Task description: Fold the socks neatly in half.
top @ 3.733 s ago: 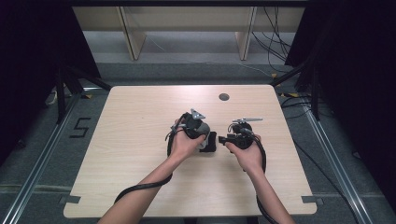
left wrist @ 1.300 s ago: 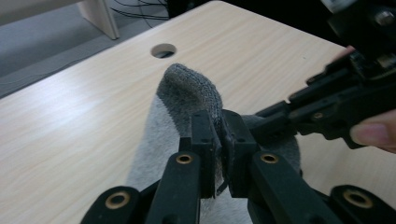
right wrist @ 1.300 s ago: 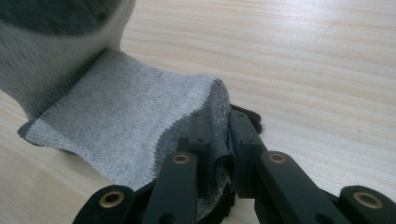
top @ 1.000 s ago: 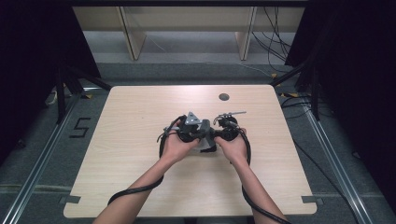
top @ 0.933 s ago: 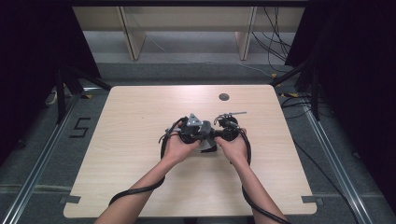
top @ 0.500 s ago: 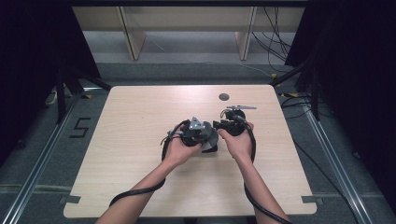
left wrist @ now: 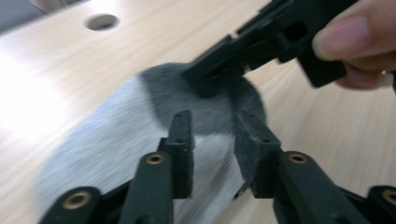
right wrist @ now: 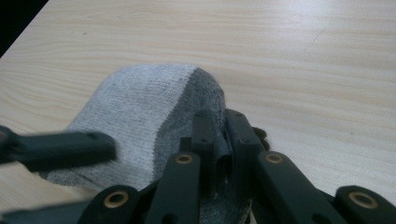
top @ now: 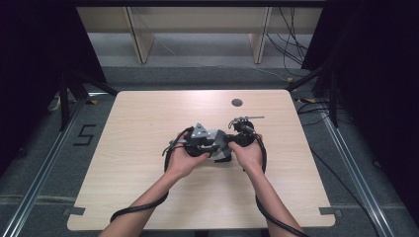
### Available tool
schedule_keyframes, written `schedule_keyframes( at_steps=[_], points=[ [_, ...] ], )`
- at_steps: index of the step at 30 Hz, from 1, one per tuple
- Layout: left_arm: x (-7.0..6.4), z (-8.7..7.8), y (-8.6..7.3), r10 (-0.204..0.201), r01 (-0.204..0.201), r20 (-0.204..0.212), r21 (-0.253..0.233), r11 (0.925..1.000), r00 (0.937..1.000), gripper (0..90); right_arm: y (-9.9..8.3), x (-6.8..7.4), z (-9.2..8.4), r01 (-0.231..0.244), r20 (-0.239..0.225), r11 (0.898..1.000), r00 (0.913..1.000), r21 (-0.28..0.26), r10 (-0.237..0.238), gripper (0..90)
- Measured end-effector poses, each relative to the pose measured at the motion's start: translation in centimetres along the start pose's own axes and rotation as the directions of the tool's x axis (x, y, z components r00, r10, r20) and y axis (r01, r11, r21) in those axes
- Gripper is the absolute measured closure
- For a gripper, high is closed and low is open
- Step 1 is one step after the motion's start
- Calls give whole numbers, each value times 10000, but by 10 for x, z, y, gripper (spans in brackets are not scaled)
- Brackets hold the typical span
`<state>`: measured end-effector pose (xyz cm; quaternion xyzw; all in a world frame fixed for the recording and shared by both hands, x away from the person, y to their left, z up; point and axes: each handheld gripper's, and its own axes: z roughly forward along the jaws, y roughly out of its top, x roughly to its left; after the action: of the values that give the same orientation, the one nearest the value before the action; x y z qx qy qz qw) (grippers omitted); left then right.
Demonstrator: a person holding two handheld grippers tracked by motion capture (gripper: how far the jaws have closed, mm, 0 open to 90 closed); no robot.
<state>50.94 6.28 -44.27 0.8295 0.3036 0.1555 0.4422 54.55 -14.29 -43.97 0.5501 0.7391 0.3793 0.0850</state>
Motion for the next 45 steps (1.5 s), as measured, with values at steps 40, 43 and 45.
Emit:
schedule_keyframes(
  at_steps=[40,43,45],
  points=[
    [33,0,-32,-1011,1157,-1391,1006,9882,9851,660,-21,0,-5,-129,679,9940,9977,1087,55,829],
    [33,2,-33,-1073,1226,-1465,1001,9874,9834,658,-23,-1,-4,-58,673,9943,9977,1069,-14,829],
    [33,3,-34,-986,1144,-1464,1040,9880,9843,657,-24,0,-5,-31,666,9953,9978,965,-33,829]
  ],
)
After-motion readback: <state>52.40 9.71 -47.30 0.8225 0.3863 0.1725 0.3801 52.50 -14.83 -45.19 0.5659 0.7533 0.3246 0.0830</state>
